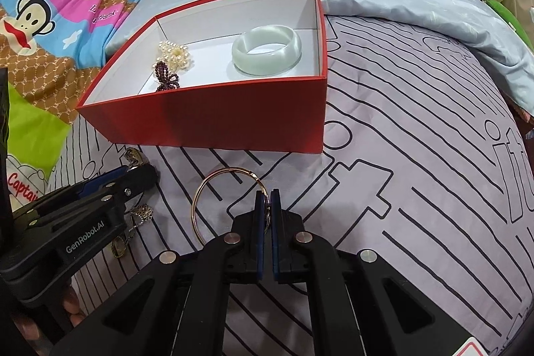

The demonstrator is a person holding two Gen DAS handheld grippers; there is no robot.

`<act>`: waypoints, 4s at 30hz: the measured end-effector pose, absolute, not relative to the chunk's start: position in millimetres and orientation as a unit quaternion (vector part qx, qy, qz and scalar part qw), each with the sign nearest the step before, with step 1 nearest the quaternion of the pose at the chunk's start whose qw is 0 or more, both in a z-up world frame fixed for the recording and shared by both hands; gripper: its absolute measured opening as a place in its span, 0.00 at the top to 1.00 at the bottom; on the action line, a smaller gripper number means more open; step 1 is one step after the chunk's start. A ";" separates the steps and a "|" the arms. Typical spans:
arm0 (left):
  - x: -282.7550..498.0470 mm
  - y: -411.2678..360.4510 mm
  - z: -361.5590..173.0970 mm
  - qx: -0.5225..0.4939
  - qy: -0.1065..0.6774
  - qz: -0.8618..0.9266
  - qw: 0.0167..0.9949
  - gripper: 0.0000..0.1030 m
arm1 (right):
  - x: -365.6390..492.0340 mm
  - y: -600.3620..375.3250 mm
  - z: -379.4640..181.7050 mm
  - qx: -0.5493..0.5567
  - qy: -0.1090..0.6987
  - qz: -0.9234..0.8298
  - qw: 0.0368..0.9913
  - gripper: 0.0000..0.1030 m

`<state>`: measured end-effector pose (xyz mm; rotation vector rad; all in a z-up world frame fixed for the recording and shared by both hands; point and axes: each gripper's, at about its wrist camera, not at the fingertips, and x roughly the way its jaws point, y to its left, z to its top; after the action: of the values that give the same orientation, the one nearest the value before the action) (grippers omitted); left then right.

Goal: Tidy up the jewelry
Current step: 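Grasp the silver chain jewelry with the left tool, then carry the gold bangle and silver chain over the red box with both tools, then open the right tool dropping the gold bangle while the left tool releases the silver chain, then move both tools back toward the remaining jewelry on the sheet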

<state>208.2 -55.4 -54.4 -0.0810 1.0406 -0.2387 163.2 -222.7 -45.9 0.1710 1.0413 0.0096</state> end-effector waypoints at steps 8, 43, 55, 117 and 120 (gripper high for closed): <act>203.2 -46.2 -50.8 -0.055 0.502 -0.121 0.854 0.84 | 161.9 -215.4 -41.9 0.082 0.494 0.012 0.866 0.97; 198.9 -11.8 83.7 -0.082 0.395 -0.155 0.902 0.92 | 188.5 -210.7 48.2 0.082 0.402 0.049 0.911 0.98; 262.1 -41.6 72.2 -0.067 0.381 -0.151 0.910 0.92 | 247.5 -214.8 33.5 0.073 0.410 0.042 0.908 0.98; 169.5 -0.7 17.7 -0.046 0.441 -0.089 0.892 0.69 | 118.7 -185.3 14.6 0.066 0.452 0.047 0.889 0.86; 165.9 0.5 16.6 -0.045 0.443 -0.087 0.891 0.69 | 115.7 -181.1 15.0 0.064 0.452 0.050 0.888 0.86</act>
<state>165.9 0.5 16.6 -0.0939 0.9192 -0.1810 115.7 -181.1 15.0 0.1328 0.9399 0.1049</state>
